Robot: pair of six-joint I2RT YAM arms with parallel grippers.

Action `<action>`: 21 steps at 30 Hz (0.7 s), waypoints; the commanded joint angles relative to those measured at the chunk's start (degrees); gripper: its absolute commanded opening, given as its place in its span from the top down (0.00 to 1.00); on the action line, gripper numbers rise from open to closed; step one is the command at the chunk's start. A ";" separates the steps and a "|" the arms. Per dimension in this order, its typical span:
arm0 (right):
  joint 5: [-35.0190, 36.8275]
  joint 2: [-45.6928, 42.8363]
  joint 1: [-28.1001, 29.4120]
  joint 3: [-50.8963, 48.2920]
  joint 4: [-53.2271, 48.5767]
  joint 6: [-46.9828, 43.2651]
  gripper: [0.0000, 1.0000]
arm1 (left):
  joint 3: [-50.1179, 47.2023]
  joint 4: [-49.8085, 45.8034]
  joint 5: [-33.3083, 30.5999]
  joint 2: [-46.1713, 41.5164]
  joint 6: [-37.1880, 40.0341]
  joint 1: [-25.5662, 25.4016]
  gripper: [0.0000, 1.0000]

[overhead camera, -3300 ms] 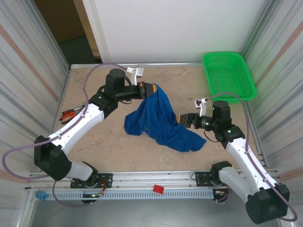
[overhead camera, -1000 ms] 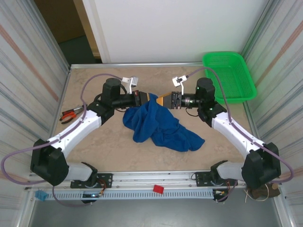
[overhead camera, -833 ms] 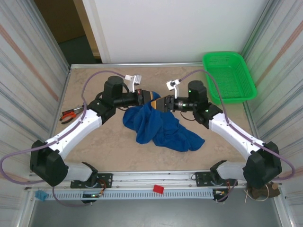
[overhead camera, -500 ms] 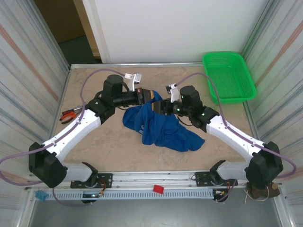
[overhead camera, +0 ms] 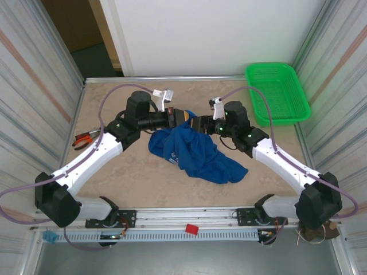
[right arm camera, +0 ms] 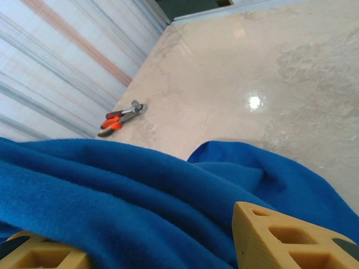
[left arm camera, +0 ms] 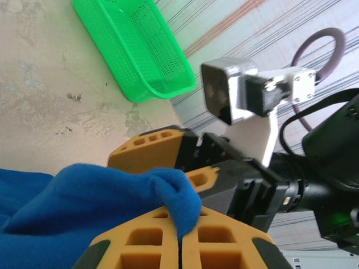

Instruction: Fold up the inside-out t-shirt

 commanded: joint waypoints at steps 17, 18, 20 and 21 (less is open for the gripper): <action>-47.59 -3.80 -7.32 2.54 25.72 13.15 1.00 | -9.32 9.00 0.81 3.84 -0.08 9.87 1.00; -48.36 -3.98 -7.31 2.10 28.43 14.74 1.00 | -8.99 8.81 0.45 4.92 0.61 9.87 1.00; -48.59 -4.04 -7.47 0.98 32.29 17.31 1.00 | -8.09 7.65 -0.30 6.45 1.98 9.87 0.91; -48.25 -3.82 -7.78 0.37 33.60 18.05 1.00 | -7.54 6.77 -0.44 7.03 2.77 9.95 0.84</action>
